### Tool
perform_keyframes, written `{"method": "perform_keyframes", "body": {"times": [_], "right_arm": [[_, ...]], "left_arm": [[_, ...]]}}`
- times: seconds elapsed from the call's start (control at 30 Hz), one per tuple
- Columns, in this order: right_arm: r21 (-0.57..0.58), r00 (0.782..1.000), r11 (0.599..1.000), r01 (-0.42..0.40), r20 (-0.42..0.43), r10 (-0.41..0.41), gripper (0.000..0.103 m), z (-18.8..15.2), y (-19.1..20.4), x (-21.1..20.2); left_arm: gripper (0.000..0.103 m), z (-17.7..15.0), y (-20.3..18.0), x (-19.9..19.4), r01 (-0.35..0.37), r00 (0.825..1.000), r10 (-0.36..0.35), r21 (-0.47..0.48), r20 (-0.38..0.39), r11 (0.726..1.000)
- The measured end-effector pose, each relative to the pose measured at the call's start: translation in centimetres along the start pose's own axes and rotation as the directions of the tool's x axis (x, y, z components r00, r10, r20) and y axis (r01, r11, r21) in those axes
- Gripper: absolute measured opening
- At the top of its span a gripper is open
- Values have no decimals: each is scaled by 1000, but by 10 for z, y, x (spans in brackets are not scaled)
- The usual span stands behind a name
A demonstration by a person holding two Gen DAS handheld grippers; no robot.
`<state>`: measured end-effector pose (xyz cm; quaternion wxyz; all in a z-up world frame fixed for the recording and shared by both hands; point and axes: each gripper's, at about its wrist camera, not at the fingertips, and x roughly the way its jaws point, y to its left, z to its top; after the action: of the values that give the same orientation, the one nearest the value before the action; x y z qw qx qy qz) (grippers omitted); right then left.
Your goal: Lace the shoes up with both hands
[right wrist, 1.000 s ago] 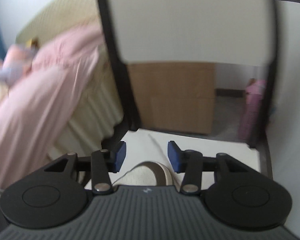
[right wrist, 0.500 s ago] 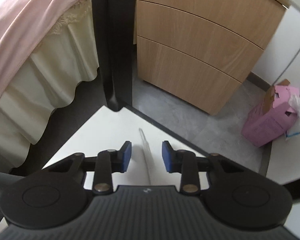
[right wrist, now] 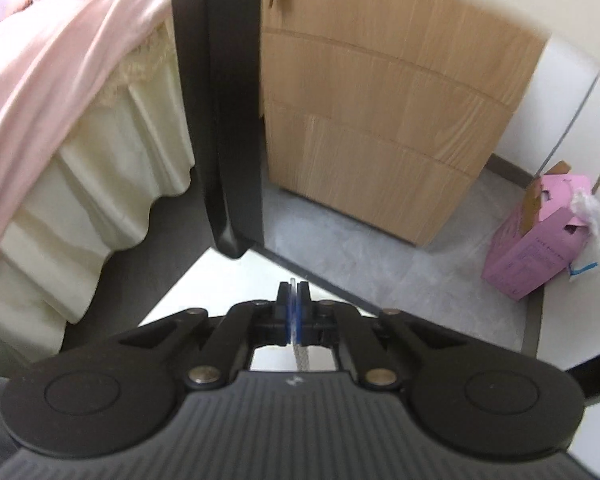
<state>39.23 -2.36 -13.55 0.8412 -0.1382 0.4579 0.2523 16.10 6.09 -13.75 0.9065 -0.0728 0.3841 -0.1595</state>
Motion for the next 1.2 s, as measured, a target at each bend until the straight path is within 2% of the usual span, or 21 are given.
{"method": "perform_keyframes", "body": {"times": [0.27,0.4,0.57,0.7,0.77,0.93,1.2], "right_arm": [[72,988,995,69,136,-79,2,-13,-31,-96],[110,967,987,117,215,-138,2,-32,-48,-155],[130,933,975,183,289,-214,2,-63,-63,-221],[144,907,971,191,351,-231,2,-85,-67,-260],[148,895,972,182,385,-226,2,-95,-64,-273],[142,857,977,161,471,-210,2,-119,-45,-282],[102,836,992,77,536,-120,2,-148,-14,-263]], "left_arm": [[55,-3,-18,-6,34,999,-36,93,17,995],[55,-5,-30,-10,35,999,-40,152,34,988],[55,-7,-39,-15,22,998,-31,170,54,985],[55,-8,-43,-20,21,997,-35,190,72,982],[55,-8,-43,-23,24,996,-41,207,80,978],[55,-9,-35,-37,80,988,-107,227,111,971],[55,-2,-20,-43,227,957,-245,124,154,966]]}}
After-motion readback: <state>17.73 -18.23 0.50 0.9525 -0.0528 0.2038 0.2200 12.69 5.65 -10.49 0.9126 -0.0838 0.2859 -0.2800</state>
